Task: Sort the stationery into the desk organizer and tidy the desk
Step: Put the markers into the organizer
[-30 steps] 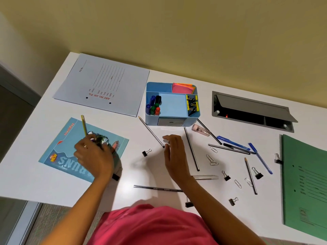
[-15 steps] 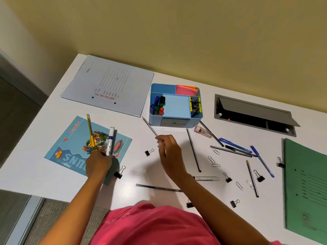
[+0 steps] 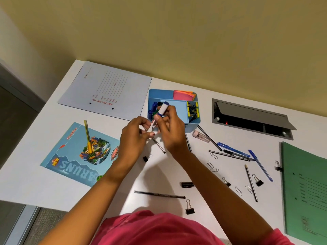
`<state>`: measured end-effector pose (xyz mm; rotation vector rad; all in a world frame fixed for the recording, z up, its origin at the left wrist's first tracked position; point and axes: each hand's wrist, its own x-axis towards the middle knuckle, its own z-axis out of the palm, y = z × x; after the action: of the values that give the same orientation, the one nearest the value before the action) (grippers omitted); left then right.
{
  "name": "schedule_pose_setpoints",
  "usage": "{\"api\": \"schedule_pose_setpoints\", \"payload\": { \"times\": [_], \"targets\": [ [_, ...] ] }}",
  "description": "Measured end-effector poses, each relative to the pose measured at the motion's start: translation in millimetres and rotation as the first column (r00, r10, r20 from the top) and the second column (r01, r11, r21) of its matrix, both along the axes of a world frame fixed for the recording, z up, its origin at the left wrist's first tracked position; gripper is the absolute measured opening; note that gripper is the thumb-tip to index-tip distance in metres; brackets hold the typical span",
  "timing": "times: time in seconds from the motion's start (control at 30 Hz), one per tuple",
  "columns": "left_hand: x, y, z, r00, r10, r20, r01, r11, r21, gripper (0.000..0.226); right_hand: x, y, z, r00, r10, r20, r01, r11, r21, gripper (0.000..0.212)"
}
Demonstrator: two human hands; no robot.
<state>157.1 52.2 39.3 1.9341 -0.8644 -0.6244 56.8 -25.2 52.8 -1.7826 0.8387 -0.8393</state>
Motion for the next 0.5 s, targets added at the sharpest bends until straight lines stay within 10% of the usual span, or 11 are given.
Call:
{"api": "schedule_pose_setpoints", "payload": {
  "times": [0.27,0.5],
  "targets": [
    [18,-37,-8,0.996,0.074,-0.045,-0.076,0.996,-0.056,0.038,19,-37,21,0.926,-0.337,0.168,0.350,0.935,-0.053,0.024],
    [14,-43,-23,0.988,0.121,-0.091,-0.124,0.992,-0.032,0.041,32,-46,9,0.976,-0.207,-0.062,0.196,0.969,-0.152,0.026]
  ]
}}
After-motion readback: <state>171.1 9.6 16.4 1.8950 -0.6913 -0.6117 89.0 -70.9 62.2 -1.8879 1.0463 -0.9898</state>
